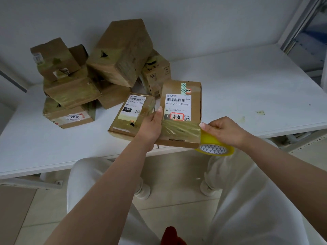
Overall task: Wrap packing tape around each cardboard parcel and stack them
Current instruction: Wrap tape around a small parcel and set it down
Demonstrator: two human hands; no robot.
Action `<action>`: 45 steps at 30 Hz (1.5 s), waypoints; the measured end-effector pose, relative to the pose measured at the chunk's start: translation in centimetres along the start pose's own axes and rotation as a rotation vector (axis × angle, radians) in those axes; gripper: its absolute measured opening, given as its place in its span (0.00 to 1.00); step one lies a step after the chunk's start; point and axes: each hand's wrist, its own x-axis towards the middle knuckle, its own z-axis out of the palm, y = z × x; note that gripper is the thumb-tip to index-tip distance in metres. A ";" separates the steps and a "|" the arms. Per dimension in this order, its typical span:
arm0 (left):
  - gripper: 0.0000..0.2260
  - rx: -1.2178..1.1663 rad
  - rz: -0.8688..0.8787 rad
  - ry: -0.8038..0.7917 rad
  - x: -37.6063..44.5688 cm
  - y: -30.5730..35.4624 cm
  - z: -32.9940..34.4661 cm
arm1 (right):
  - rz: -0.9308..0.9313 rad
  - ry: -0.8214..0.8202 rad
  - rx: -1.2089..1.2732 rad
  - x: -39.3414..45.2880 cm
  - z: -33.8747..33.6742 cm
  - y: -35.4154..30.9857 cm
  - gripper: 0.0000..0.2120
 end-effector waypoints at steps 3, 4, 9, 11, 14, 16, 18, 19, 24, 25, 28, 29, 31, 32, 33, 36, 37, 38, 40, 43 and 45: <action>0.20 0.138 0.044 0.039 0.2 -1.0 0.5 | 0.004 0.015 -0.011 0.1 0.1 0.3 0.31; 0.20 0.200 0.073 0.053 0.4 -1.5 0.7 | 0.007 0.021 -0.042 0.0 0.2 0.4 0.35; 0.22 0.702 0.213 0.143 0.9 -4.2 1.4 | 0.052 0.037 -0.193 -0.5 0.6 0.0 0.35; 0.26 0.986 0.226 0.149 0.3 -4.4 1.6 | 0.068 0.041 -0.231 -0.5 0.8 -0.1 0.31; 0.35 1.088 0.237 0.021 -0.6 -4.5 2.0 | 0.084 0.056 -0.310 0.0 1.0 -0.3 0.29; 0.43 1.003 0.188 -0.158 -0.8 -4.9 2.2 | 0.086 0.046 -0.384 0.2 1.1 -0.7 0.29; 0.50 0.909 0.139 -0.292 -1.0 -5.3 2.6 | 0.062 0.018 -0.472 0.4 1.2 -1.4 0.27; 0.52 0.877 0.113 -0.327 -1.1 -5.4 2.8 | 0.044 0.000 -0.511 0.6 1.3 -1.7 0.26; 0.49 0.775 0.122 -0.308 -0.1 -6.1 2.6 | 0.010 -0.177 -0.306 0.9 0.4 -3.2 0.16; 0.49 0.734 0.140 -0.306 0.2 -6.2 2.2 | -0.001 -0.199 -0.192 0.8 0.1 -3.4 0.14; 0.47 0.619 0.183 -0.321 0.6 -6.2 1.1 | -0.009 -0.244 0.056 0.5 -0.7 -4.3 0.19; 0.47 0.557 0.174 -0.331 0.6 -6.2 0.7 | -0.010 -0.260 0.091 0.5 -0.9 -4.5 0.22; 0.49 0.414 0.151 -0.331 0.8 -6.5 0.1 | -0.016 -0.292 0.130 0.4 -1.6 -5.0 0.26; 0.50 0.369 0.151 -0.322 0.9 -6.6 -0.2 | -0.018 -0.295 0.140 0.3 -2.0 -5.2 0.25; 0.50 0.353 0.151 -0.311 1.0 -6.8 -0.4 | -0.022 -0.288 0.137 0.3 -2.2 -5.2 0.24; 0.47 0.271 0.143 -0.307 1.0 -6.9 -0.8 | -0.027 -0.221 0.025 0.6 -1.9 -4.3 0.22; 0.46 0.245 0.133 -0.304 1.0 -6.9 -1.0 | -0.020 -0.190 -0.058 0.7 -1.4 -3.7 0.23; 0.46 0.231 0.124 -0.306 1.0 -7.0 -1.2 | -0.005 -0.157 -0.176 0.9 -1.0 -2.9 0.26; 0.47 0.220 0.127 -0.316 0.9 -7.0 -1.4 | 0.052 -0.120 -0.388 1.0 -0.2 -1.5 0.28; 0.43 0.231 0.122 -0.335 1.0 -6.8 -1.6 | 0.102 -0.101 -0.332 1.0 0.7 -0.6 0.29; 0.31 0.207 0.116 -0.353 0.9 -6.4 -1.9 | 0.083 -0.062 -0.327 1.2 1.3 -1.0 0.30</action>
